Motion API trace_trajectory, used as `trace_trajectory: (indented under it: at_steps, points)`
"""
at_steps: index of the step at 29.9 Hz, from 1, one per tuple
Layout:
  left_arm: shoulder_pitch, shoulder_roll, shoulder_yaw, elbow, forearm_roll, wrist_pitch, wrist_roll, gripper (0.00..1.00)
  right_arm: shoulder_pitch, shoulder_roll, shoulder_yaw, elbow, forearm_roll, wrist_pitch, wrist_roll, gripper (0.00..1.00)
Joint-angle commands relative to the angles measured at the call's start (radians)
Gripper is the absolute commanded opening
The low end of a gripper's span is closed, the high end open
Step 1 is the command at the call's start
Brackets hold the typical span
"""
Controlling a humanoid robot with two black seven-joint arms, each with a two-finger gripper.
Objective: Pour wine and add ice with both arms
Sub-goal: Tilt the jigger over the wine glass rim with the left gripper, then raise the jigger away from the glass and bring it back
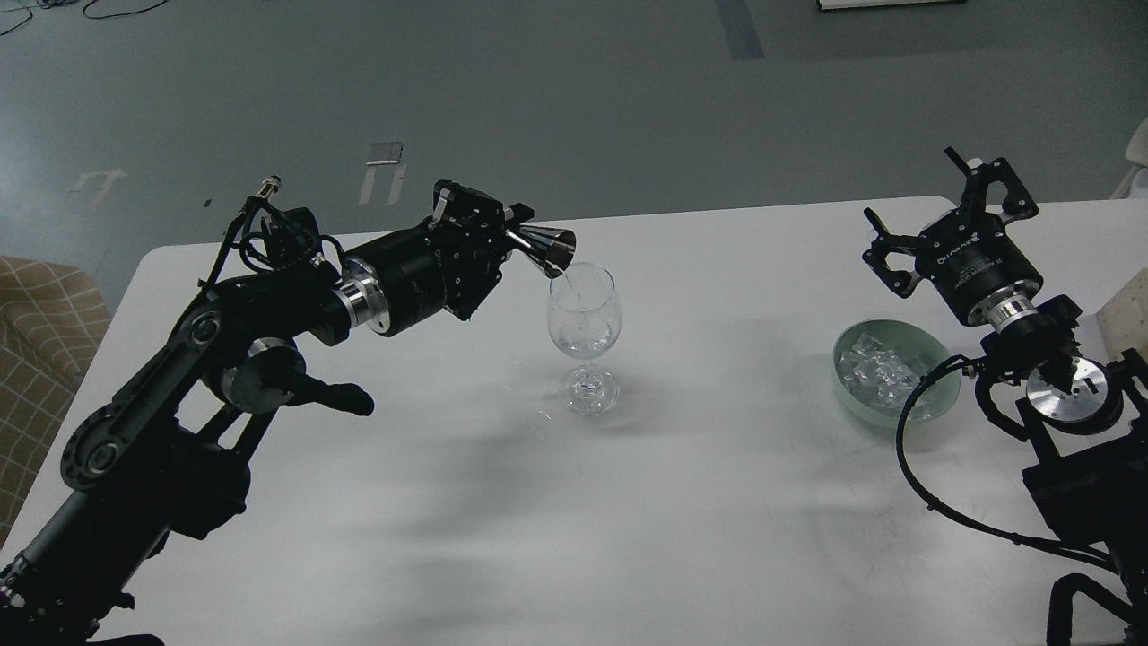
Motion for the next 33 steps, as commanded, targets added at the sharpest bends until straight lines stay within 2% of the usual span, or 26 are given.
trace_trajectory:
  at_steps: [1, 14, 33]
  points:
    - [-0.002, 0.004, 0.0, -0.015, 0.006, -0.001, 0.017, 0.21, 0.0, 0.0, -0.002, 0.0, -0.001, 0.0, 0.0, 1.0]
    - [-0.054, 0.014, 0.02, -0.04, 0.142, -0.002, 0.06, 0.2, 0.0, 0.0, 0.0, 0.0, 0.0, 0.0, 0.0, 1.0]
    - [-0.055, 0.029, 0.0, -0.084, 0.132, 0.006, 0.061, 0.2, 0.003, 0.0, 0.0, 0.002, 0.0, 0.0, 0.0, 1.0]
